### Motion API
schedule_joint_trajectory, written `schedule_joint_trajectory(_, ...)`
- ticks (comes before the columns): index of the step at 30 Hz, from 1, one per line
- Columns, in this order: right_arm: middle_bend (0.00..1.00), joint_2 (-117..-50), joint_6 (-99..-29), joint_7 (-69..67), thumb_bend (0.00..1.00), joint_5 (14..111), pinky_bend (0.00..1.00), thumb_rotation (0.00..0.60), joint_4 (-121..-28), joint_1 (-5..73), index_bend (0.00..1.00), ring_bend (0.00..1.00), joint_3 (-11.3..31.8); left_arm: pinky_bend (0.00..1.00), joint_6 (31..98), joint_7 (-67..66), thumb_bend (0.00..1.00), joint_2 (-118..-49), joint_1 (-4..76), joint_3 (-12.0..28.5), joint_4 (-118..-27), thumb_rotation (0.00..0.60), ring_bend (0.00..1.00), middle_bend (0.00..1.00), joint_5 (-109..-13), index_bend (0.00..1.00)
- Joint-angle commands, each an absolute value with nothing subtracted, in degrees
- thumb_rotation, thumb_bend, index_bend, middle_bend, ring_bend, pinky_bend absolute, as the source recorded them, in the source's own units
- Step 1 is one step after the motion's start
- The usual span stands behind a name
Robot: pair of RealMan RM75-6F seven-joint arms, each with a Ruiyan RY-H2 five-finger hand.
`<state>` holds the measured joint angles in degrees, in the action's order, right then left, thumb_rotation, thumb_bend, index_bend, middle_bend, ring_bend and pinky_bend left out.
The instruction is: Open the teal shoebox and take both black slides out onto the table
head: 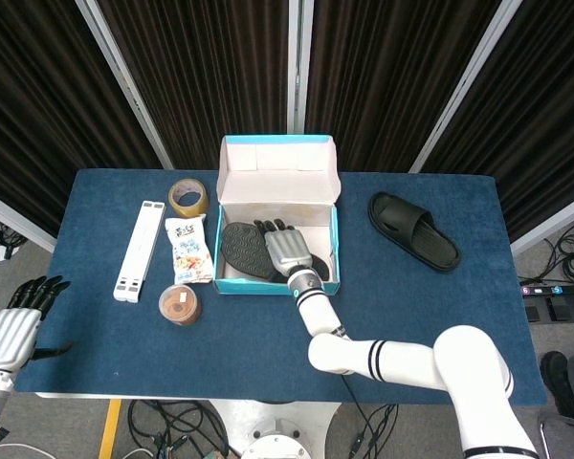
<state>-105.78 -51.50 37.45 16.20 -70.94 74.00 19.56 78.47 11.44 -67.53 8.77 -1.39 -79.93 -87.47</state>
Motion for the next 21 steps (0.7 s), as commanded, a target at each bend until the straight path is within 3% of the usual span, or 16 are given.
schedule_joint_trajectory(1, 0.04, -107.2, -51.3, 37.6, 0.01, 16.0, 0.13, 0.6, -69.4, 74.3, 0.0, 0.01, 19.8, 0.06, 78.4, 11.6, 0.12, -67.6, 8.8, -1.4, -79.8, 0.6, 0.0, 0.06, -87.5, 0.11)
schedule_joint_trajectory(5, 0.0, -108.4, -50.7, 37.8, 0.01, 15.6, 0.07, 0.6, -67.9, 74.4, 0.0, 0.0, 20.4, 0.06, 78.3, 11.7, 0.12, -67.6, 8.7, -1.5, -79.6, 0.6, 0.0, 0.06, -87.5, 0.11)
schedule_joint_trajectory(14, 0.0, -110.4, -49.1, 39.1, 0.0, 13.9, 0.07, 0.6, -64.8, 74.7, 0.0, 0.0, 21.1, 0.06, 78.3, 12.1, 0.12, -67.8, 8.4, -1.7, -79.2, 0.6, 0.0, 0.06, -87.7, 0.11)
schedule_joint_trajectory(21, 0.01, -111.8, -48.7, 40.0, 0.01, 13.0, 0.14, 0.6, -62.5, 74.9, 0.0, 0.0, 21.8, 0.06, 78.3, 12.4, 0.12, -68.0, 8.3, -1.8, -78.8, 0.6, 0.0, 0.06, -87.6, 0.11)
